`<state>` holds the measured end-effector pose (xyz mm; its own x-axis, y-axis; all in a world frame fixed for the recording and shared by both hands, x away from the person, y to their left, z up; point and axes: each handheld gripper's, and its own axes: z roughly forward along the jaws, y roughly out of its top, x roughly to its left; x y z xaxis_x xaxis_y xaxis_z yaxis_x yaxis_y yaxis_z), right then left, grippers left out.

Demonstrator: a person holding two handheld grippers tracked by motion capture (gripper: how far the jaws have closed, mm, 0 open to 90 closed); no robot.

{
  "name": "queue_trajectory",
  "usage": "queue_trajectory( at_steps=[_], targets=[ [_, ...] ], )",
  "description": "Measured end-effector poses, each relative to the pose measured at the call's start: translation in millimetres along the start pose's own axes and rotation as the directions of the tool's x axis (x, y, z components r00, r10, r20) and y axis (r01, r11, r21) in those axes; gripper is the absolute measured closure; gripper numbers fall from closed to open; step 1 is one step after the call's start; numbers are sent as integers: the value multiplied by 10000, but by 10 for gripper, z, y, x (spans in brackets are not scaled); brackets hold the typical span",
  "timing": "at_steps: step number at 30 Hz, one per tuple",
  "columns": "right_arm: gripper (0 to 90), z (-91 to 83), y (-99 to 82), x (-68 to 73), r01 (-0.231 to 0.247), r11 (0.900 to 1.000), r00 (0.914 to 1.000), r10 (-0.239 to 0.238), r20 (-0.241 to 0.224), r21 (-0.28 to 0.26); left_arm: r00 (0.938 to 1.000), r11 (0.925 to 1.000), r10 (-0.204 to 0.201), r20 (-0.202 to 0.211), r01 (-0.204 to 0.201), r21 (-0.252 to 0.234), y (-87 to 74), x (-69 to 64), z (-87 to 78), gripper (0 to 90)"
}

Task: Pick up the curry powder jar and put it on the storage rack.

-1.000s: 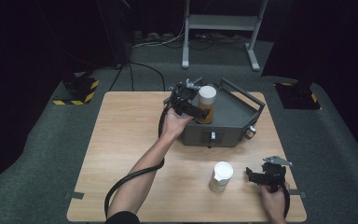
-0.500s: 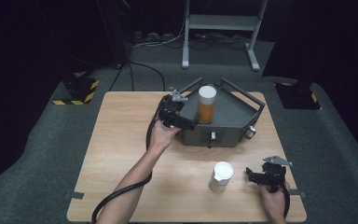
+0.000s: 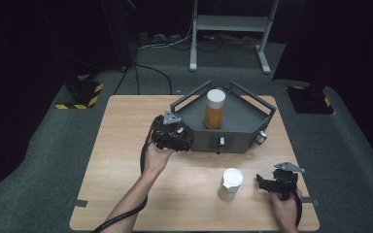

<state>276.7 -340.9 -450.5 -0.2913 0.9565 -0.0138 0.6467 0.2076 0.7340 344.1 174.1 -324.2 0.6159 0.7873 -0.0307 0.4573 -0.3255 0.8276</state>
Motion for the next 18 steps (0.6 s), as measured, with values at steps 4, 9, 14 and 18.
queue_trajectory(
  at_steps=[4, 9, 14, 18],
  targets=[
    [41, 0, 0, 0, 0, 10000, 10000, 0, -1, 0, 9999, 10000, -71, -81, 71, -16, -171, -15, -33, 14],
    [41, 0, 1, 1, -1, 10000, 10000, 1, 3, 6, 9999, 9999, -151, -56, 151, 40, -299, -25, -15, 16],
    [41, 0, 1, 0, 0, 10000, 10000, 0, 3, 4, 9997, 9994, -244, -98, 246, 246, -490, -85, 74, 18],
    [40, 0, 0, 0, -2, 10000, 10000, 2, -2, 1, 9993, 9987, -355, -105, 359, 361, -628, -125, 136, 21]
  ],
)
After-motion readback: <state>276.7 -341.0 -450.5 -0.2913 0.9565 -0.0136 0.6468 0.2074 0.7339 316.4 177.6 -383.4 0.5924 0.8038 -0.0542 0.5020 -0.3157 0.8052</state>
